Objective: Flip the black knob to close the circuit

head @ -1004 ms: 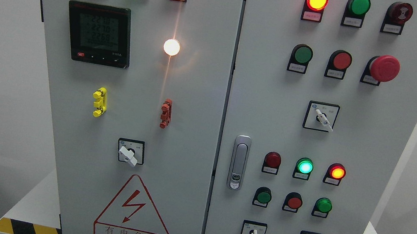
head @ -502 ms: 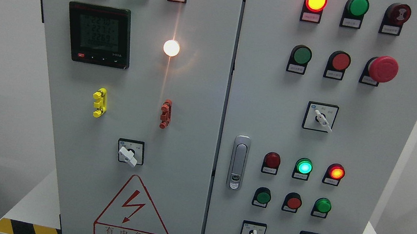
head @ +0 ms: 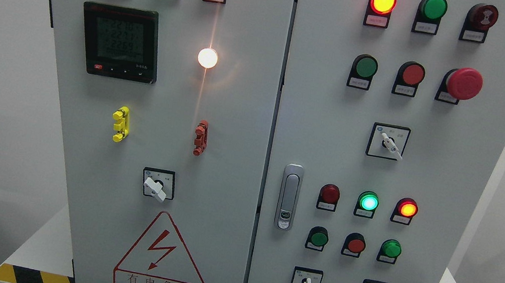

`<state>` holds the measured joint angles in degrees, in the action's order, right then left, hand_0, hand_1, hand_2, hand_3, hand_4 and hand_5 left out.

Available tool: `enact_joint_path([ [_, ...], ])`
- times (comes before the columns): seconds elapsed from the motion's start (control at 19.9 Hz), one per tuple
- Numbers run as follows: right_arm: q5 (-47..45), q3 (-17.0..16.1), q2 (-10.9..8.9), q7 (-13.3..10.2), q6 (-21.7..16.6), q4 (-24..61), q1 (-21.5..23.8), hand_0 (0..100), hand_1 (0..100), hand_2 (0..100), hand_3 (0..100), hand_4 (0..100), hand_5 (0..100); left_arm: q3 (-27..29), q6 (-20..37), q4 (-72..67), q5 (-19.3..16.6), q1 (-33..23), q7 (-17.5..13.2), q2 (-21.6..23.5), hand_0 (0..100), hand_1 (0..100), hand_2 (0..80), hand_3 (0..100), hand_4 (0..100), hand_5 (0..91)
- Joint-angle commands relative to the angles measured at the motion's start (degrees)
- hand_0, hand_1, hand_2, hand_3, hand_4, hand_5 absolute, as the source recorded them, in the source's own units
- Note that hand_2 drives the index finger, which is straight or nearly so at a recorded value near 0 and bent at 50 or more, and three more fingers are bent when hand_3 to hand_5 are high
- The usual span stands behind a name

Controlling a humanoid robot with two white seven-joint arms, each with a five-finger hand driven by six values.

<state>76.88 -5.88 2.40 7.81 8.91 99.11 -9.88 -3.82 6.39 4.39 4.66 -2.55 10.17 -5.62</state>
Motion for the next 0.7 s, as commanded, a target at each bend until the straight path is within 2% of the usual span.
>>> enact_joint_path([
  [0.0,-0.06,0.79,1.2,-0.07,-0.03,3.81,1.53,0,7,100,100,100,100,-0.05,0.03,0.0,0.0,0.0,-0.06,0.0,12,56,0.0,0,0,0.0],
  [0.2,-0.15,0.79,2.7,-1.92,-0.03,6.79,2.93,1,7,97,100,100,100,-0.05,0.03,0.0,0.0,0.0,-0.06,0.0,12,56,0.0,0,0,0.0],
  [0.35,-0.59,0.87,4.37,-1.92,-0.03,10.04,5.83,1,9,90,100,100,99,0.04,0.03,0.0,0.0,0.0,-0.15,0.0,12,56,0.0,0,0,0.0],
  [0.5,-7.51,1.57,4.99,-2.53,0.41,12.59,8.64,1,10,82,100,96,89,0.04,0.03,0.0,0.0,0.0,-0.06,0.0,12,56,0.0,0,0,0.0],
  [0.65,-14.45,1.4,4.99,-4.81,0.41,13.65,9.44,1,12,70,98,89,82,-0.05,0.03,0.0,0.0,0.0,-0.15,0.0,12,56,0.0,0,0,0.0],
])
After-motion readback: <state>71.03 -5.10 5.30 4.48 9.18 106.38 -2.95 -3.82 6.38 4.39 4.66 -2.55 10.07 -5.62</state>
